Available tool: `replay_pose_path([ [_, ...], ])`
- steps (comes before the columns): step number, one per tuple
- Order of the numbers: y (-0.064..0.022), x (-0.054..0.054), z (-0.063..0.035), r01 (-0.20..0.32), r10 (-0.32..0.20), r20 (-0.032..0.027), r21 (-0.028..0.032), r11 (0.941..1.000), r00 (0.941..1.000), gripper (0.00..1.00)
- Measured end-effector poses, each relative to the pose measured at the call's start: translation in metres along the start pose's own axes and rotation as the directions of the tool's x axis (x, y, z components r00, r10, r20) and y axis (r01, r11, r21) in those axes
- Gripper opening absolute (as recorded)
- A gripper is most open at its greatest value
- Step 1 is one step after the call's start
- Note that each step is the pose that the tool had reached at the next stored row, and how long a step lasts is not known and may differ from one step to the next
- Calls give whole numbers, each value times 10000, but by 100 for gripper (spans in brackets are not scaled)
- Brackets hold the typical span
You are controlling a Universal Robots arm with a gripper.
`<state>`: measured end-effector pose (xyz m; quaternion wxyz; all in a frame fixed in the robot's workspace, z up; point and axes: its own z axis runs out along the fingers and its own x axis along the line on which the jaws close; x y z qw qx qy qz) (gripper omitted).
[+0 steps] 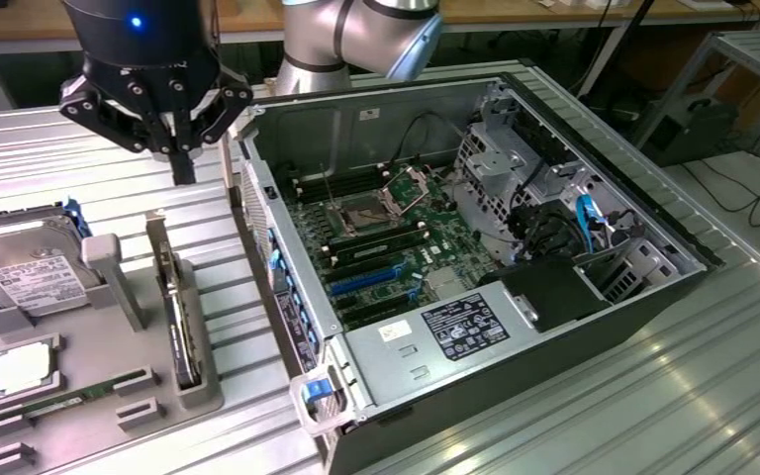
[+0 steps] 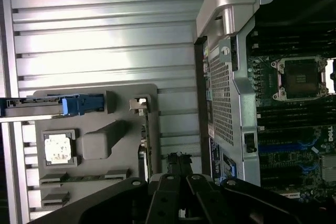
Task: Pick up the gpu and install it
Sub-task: 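Reach for the gpu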
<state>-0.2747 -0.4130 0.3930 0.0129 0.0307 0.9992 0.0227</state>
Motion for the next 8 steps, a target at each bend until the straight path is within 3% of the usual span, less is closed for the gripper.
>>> replay_pose_path([
  [6, -50, 37, -4, 338, -338, -23, -153, 9993, 9994, 11],
  [8, -86, 57, -5, 366, -366, -22, -175, 9992, 9993, 11],
])
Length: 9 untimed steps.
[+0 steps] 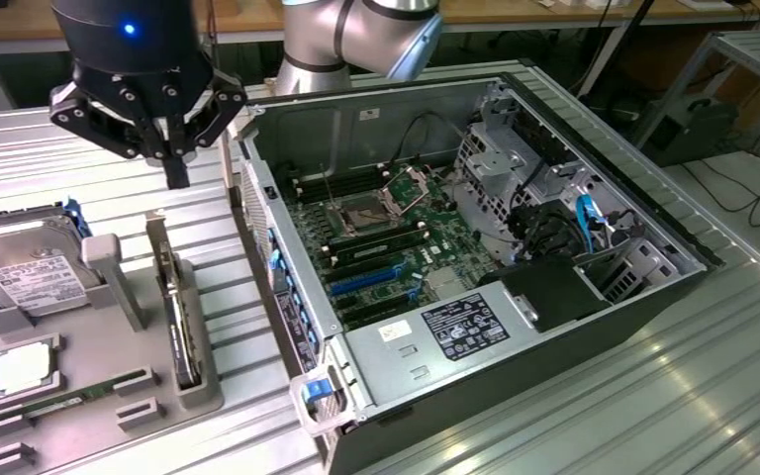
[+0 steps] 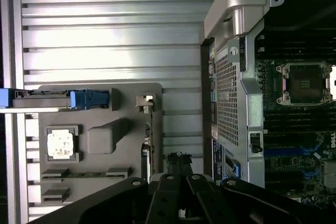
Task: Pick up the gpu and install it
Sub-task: 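Reach for the gpu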
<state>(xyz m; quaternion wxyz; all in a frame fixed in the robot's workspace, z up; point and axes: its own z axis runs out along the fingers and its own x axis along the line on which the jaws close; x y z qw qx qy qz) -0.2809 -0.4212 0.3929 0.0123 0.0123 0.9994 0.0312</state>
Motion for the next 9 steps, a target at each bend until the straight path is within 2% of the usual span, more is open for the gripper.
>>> replay_pose_path([
  [9, -183, 116, -15, 50, -50, -6, -91, 9999, 10000, 11],
])
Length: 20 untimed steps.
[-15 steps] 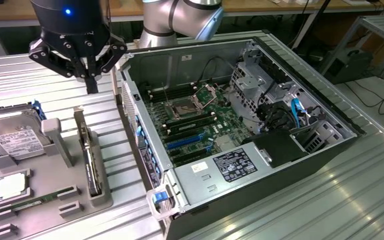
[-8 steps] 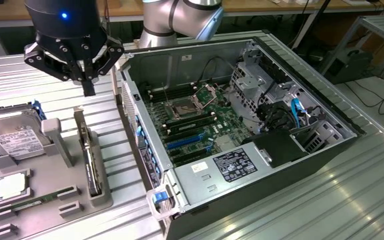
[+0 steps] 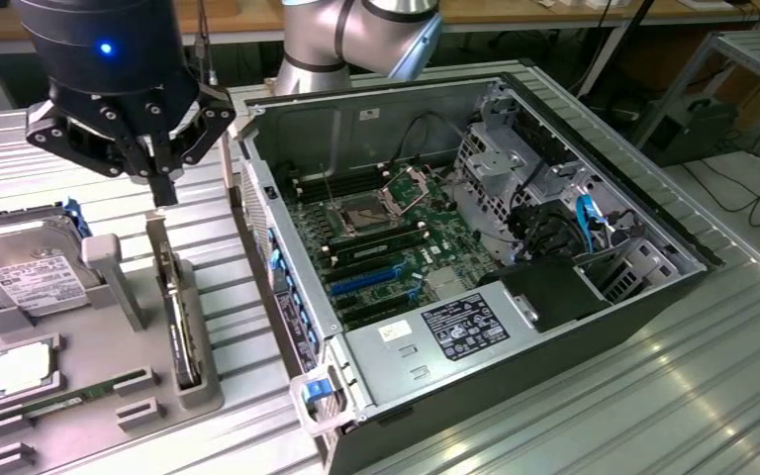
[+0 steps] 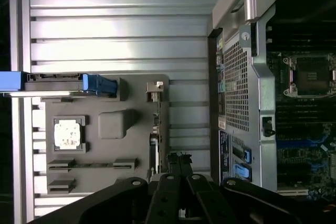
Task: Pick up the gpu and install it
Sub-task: 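Reach for the gpu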
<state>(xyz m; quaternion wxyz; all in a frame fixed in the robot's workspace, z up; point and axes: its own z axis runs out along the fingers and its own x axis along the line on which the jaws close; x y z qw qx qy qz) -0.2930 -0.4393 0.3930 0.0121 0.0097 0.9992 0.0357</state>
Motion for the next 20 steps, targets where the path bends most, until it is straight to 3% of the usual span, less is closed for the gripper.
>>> replay_pose_path([
  [8, -106, 85, -9, 49, -49, -6, -157, 9999, 10000, 11],
  [20, -189, 188, -10, 150, -151, -14, -194, 9997, 9999, 11],
])
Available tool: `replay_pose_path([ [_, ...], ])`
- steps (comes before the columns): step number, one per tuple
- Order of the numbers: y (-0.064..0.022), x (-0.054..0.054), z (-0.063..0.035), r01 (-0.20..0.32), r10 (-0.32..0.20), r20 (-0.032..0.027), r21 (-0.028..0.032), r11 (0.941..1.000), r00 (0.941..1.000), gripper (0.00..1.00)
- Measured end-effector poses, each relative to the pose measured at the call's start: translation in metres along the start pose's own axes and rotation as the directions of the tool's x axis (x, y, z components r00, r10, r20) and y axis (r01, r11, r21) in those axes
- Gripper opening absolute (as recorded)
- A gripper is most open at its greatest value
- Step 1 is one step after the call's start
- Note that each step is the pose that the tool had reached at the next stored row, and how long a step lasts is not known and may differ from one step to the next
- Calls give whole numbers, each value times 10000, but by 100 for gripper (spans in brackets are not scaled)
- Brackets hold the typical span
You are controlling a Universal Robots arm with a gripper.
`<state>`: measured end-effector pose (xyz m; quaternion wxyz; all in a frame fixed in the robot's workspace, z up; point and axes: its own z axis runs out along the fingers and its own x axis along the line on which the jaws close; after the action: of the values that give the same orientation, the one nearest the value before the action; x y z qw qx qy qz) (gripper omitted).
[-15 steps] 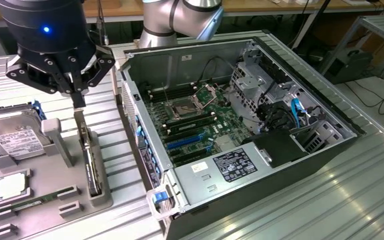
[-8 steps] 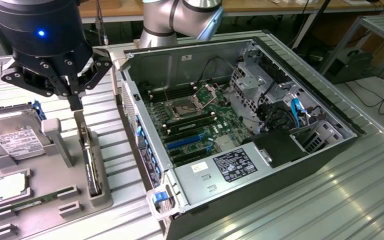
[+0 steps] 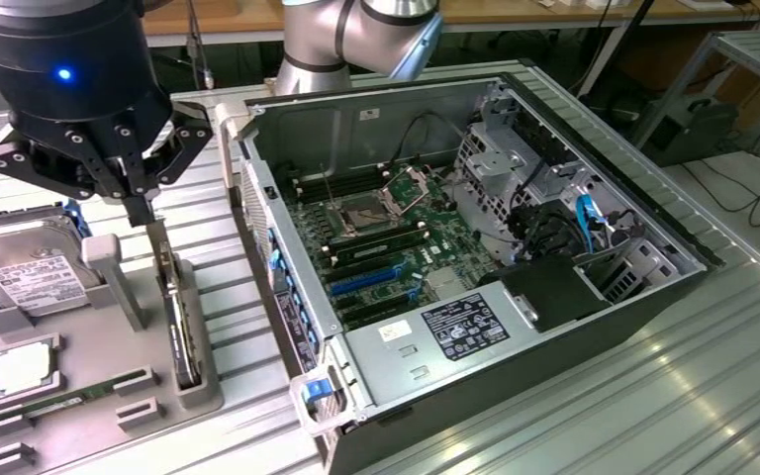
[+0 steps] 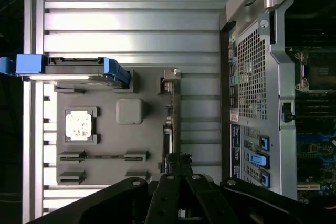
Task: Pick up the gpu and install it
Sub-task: 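Reach for the gpu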
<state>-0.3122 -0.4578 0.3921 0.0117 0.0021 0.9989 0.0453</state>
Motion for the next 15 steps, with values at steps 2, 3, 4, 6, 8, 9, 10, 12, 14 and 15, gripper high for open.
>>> replay_pose_path([
  [2, -8, 22, 0, 9, -9, 0, -3, 10000, 10000, 11],
  [3, -18, 33, -1, 15, -15, -1, -2, 10000, 10000, 11],
  [4, -30, 44, -1, 18, -18, -1, -3, 10000, 10000, 11],
  [6, -62, 67, -4, 24, -24, -3, -3, 10000, 10000, 11],
  [8, -95, 86, -5, 28, -28, -3, -3, 10000, 10000, 11],
  [9, -112, 95, -6, 30, -30, -2, -3, 10000, 10000, 11],
  [10, -129, 104, -7, 31, -31, -3, -3, 10000, 10000, 11],
  [12, -157, 115, -9, 33, -33, -3, -3, 10000, 10000, 11],
  [14, -178, 119, -9, 32, -32, -5, -3, 10000, 10000, 11],
  [15, -178, 119, -9, 32, -32, -6, -2, 10000, 10000, 11],
])
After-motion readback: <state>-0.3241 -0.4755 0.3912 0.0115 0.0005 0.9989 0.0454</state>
